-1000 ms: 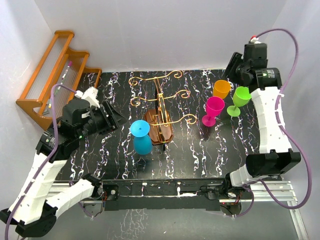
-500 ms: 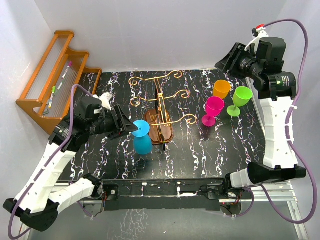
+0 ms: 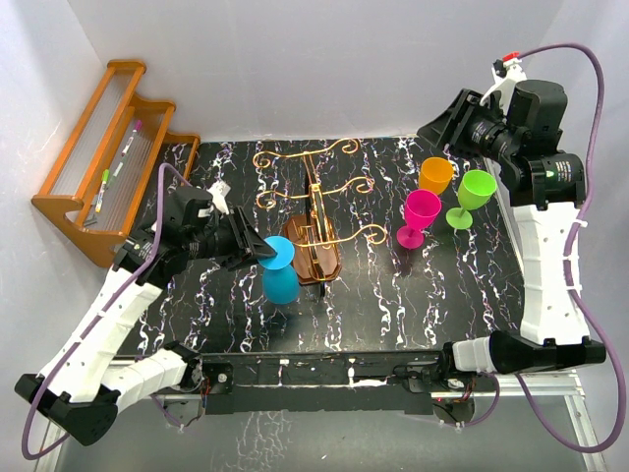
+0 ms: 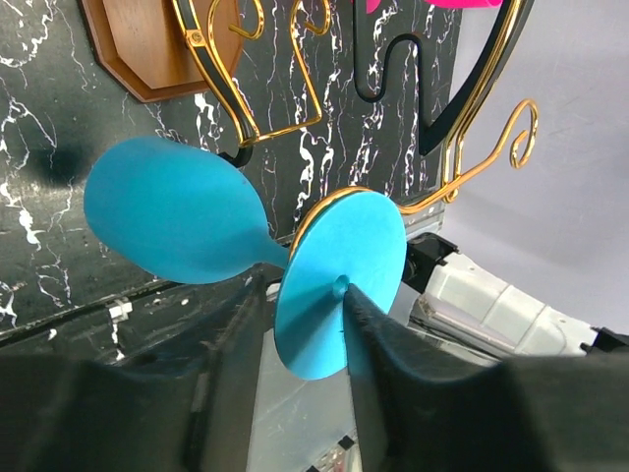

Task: Take the wine glass off the wine glass rack

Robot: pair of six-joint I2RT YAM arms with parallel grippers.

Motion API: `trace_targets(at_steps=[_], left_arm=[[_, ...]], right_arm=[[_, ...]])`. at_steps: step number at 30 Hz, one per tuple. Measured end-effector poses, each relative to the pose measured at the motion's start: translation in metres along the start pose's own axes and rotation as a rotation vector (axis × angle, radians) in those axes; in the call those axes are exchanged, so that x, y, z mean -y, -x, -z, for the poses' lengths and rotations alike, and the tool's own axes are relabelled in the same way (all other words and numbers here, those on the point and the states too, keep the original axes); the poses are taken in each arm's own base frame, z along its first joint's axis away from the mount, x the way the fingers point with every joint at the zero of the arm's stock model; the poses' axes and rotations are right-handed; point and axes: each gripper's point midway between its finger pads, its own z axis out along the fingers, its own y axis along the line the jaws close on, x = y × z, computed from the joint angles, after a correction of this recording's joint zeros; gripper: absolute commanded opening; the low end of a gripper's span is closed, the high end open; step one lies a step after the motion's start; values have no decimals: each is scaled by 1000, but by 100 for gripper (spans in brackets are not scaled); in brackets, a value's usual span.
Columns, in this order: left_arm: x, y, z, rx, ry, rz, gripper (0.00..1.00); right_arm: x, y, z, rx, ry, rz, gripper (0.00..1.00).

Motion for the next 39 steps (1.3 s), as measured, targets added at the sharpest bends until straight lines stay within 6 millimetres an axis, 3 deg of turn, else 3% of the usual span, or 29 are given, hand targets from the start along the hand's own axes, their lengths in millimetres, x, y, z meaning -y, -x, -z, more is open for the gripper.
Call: trace_targets(at_steps=[3,6,11,24,39], left_arm=[[1,0,0,-1,-3,6,9],[3,-2,3,-4,-14,17,2],[12,-1,14,12,-43,4,0],[5,8,19,64,20,39,0],[15,44,17,235,5,103,0]], right_arm=[[1,-2,1,3,2,1,43],[1,-4,3,4,2,1,43],[-1,-4,5,20,8,4,43],[-4,0,12,61,17,20,43],[-4,2,8,77,30,17,41]])
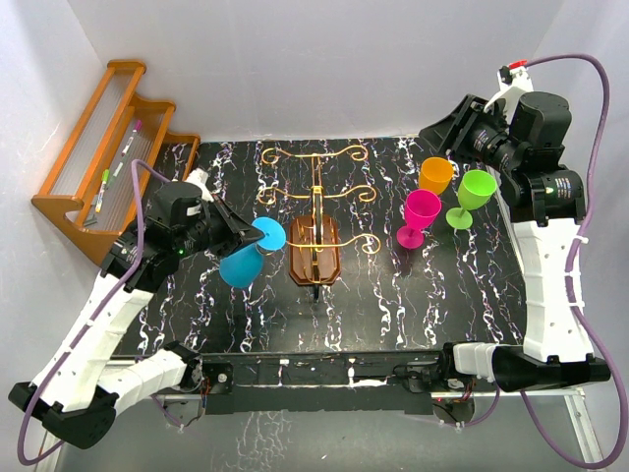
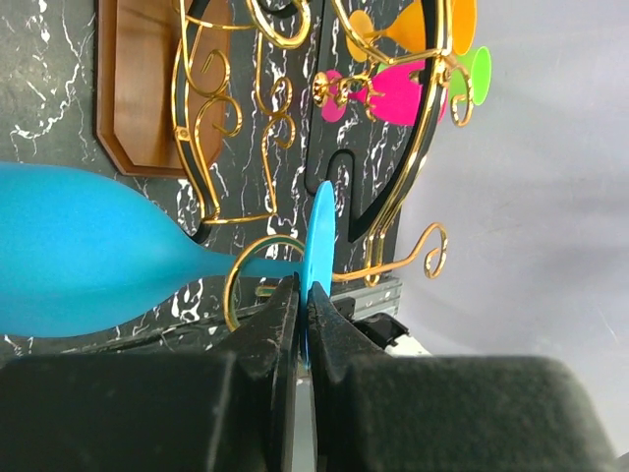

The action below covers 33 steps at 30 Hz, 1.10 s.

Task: Take the wine glass off the wine glass rack

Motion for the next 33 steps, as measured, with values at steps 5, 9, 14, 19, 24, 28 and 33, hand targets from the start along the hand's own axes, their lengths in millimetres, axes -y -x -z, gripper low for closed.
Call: trace_targets(at_steps=[5,9,14,19,24,28,33], left_arm=[[8,7,-4,23,-27,9,0],[18,6,-12,-2,-62,9,0],[29,-9,-18,-100,-124,4,0],[38,-25,-12,-200,-188,-22,0],[49,-42,0,-303,-277,-73,0],[66,-47,10,-342,-381,-114,0],[93,-44,21,-364,-502,-142,0]], right_arm=[[-1,2,-1,8,8,-3,41],[-2,2,-1,7,13,-6,41],[-4,1,-1,3,22,-6,41],[-5,-1,-3,-9,33,-8,41],[-5,-3,-6,-20,41,-11,41],[-9,-5,-10,-38,75,-14,41],[-26,-3,-12,-50,174,-23,41]])
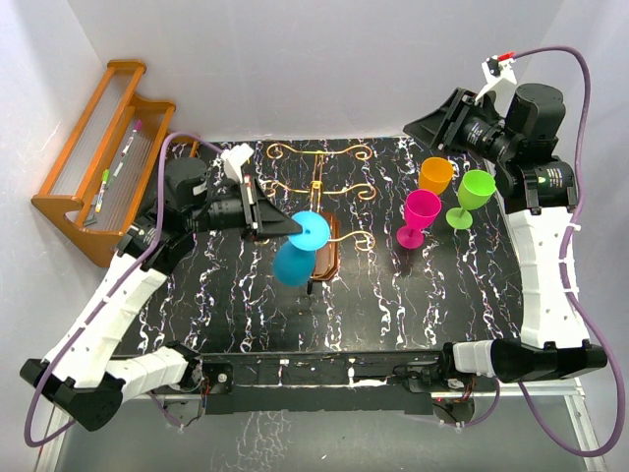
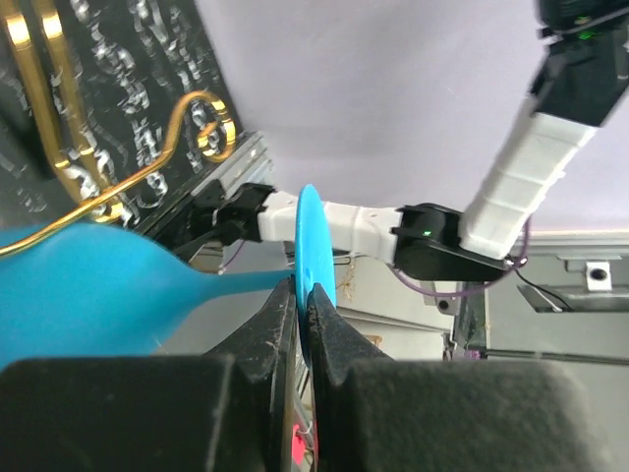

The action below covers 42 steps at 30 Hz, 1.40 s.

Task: Take the wine glass off the wine glass rack

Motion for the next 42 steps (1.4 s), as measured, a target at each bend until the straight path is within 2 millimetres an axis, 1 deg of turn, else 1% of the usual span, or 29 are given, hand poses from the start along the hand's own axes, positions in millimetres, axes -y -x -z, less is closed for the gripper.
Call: trace_targets(at_steps=[3,4,5,6,8,10,13,15,18,22,25,28,30,33,37,40,42], left_arm=[[28,15,-4,6,-75,-39,0],[41,22,-5,14,-108,-56,0],[58,31,-5,25,-155,-84,0],[70,38,-6,33,-191,-109,0],[101,57,-6,81,-285,-189,0],[127,70,-3,107,-374,-247,0],[150,75,-1,99,-476,-281,0],[157,75,-1,82,-518,-284,0],[160,77,-4,59,-556,-277,0],[153,85,-13,76,-522,-281,0],[151,104,-25,130,-469,-315,0],[150,129,-39,184,-414,-364,0],[148,142,-48,207,-385,-395,0],[138,159,-63,224,-335,-427,0],[121,166,-78,213,-289,-426,0],[114,166,-85,198,-279,-417,0],[113,164,-89,189,-281,-415,0]], right_arm=[[-16,4,0,4,81,-6,41],[-21,6,0,7,108,-6,41],[-26,8,1,12,132,-8,41],[-30,10,1,15,152,-6,41],[-36,12,2,19,180,-8,41],[-39,14,2,25,192,-8,42],[-40,16,3,31,195,-13,41],[-41,16,4,35,196,-15,41],[-43,17,6,39,197,-13,41],[-46,18,10,48,201,-7,43],[-49,19,12,48,214,-1,47],[-59,16,15,27,264,5,48],[-71,14,20,2,327,6,48],[-92,10,30,-40,445,16,50],[-110,8,43,-72,557,46,51],[-117,5,49,-95,606,60,50],[-119,2,50,-112,623,58,50]])
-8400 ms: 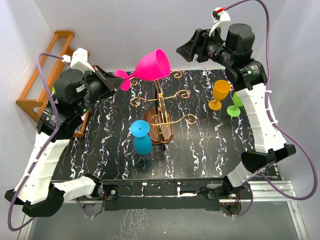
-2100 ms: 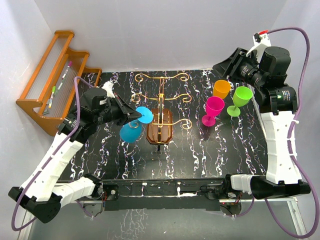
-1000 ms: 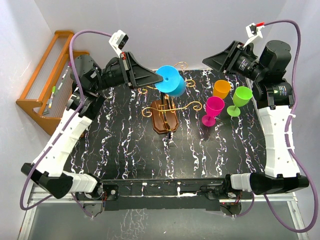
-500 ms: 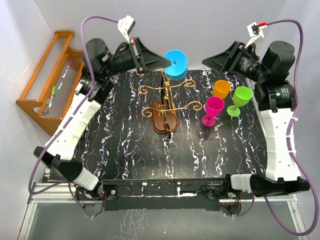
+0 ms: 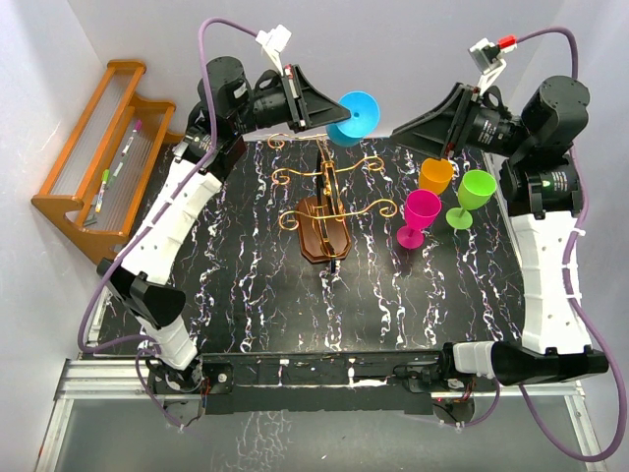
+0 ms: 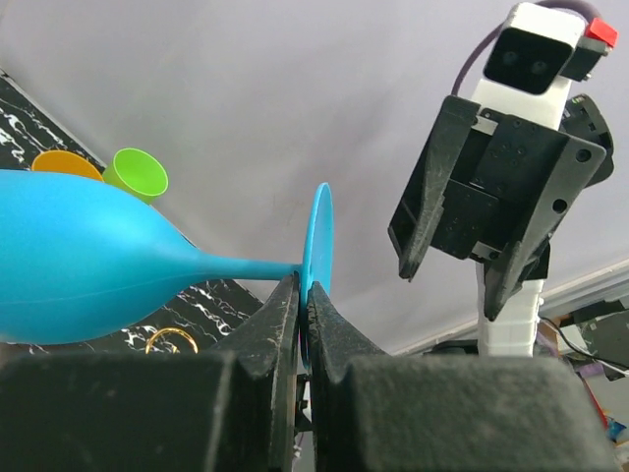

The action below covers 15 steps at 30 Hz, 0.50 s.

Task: Take the wine glass off the wine glass rack

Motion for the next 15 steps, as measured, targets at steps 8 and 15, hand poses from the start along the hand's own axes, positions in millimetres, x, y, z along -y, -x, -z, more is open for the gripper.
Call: trace_targets(at_steps=[8,15], left_arm=[[12,-11,-6,-32,-37,-9,0],[17,-16,-8,-44,-52,-11,0]], right_arm=[[27,-11,-12,-50,-7,-63,48],[45,-27,-29,-112,-16,-118,47]])
